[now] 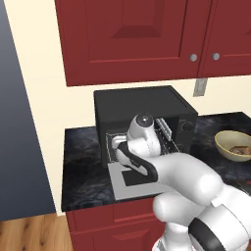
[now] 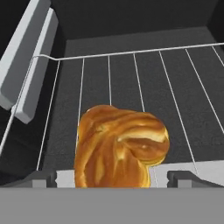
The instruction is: Pick up the heated bread from the toaster oven and place it in the bowl. Then move the bread bowl to the dining counter.
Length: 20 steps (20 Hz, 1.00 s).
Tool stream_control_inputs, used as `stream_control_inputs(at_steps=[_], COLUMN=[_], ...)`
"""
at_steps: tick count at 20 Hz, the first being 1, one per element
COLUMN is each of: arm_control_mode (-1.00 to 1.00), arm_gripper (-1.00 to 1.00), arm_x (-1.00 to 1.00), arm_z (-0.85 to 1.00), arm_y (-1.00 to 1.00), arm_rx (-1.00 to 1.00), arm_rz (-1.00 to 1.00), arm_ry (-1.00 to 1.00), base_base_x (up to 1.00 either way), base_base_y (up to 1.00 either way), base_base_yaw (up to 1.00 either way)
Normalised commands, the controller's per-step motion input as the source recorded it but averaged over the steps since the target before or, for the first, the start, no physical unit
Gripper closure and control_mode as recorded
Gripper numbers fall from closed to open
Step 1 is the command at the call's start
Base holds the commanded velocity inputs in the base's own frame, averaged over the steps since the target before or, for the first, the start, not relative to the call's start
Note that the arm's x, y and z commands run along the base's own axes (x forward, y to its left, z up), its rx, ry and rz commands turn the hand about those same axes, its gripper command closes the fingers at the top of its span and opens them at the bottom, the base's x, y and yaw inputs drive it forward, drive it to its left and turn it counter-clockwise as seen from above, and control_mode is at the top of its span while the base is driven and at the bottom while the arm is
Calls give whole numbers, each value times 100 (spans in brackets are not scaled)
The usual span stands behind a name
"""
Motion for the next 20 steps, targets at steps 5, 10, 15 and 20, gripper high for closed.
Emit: stream_control_inputs(at_steps=[5,10,15,20], arm_control_mode=[-100,-100,-100,-100], arm_gripper=[-100,100,100,100], arm_x=[19,7,-40,-100], arm_z=[-26,-16,0,3], arm_y=[4,0,-4,-39], arm_rx=[0,0,0,2], arm_rz=[0,0,-4,-19], arm_ry=[0,0,0,-4], base_base_x=[0,0,0,0], base_base_y=[0,0,0,0], base_base_yaw=[0,0,0,0])
